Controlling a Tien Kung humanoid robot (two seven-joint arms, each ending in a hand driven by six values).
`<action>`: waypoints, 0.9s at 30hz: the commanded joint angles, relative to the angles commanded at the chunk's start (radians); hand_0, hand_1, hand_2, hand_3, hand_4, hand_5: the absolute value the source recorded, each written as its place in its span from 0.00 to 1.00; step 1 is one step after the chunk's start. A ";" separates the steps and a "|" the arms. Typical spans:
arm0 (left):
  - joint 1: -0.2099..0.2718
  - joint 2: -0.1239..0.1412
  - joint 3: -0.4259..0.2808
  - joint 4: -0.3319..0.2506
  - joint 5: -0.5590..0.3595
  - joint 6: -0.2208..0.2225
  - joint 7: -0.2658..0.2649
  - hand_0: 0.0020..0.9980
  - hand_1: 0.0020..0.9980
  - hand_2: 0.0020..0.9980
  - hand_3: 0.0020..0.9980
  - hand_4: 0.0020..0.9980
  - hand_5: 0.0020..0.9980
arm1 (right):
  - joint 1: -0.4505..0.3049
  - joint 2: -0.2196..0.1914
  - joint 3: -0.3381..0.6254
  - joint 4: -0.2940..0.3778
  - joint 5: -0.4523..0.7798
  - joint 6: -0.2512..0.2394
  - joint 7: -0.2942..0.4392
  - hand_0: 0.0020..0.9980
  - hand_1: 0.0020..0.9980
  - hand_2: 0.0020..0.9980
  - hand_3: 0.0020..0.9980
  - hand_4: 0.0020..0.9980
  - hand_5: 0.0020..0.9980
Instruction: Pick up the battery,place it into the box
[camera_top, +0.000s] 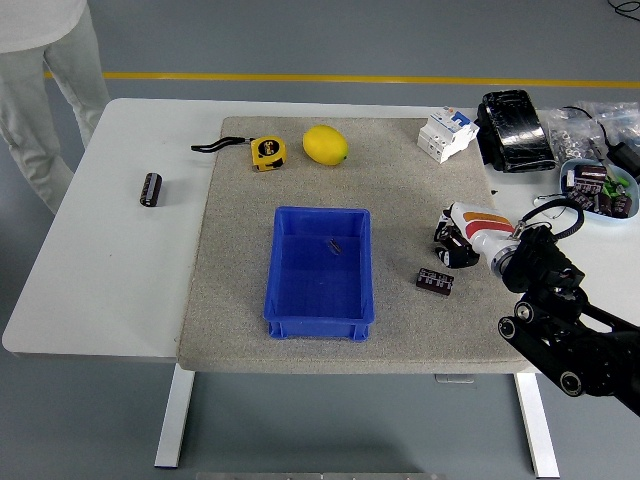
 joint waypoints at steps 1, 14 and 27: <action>0.001 0.000 -0.002 0.000 0.002 0.000 0.001 0.61 0.58 0.62 0.70 0.73 0.72 | -0.001 0.000 -0.001 -0.002 0.001 0.001 0.000 0.12 0.19 0.32 0.40 0.90 0.08; 0.004 -0.002 -0.002 -0.002 0.005 -0.002 0.006 0.62 0.57 0.62 0.70 0.73 0.72 | -0.013 0.005 0.001 -0.018 0.006 0.006 0.002 0.15 0.20 0.33 0.41 0.91 0.10; 0.000 0.007 -0.015 0.002 0.018 0.002 0.003 0.61 0.57 0.62 0.70 0.73 0.72 | 0.020 -0.026 -0.017 0.000 0.012 0.009 0.004 0.12 0.19 0.33 0.41 0.91 0.12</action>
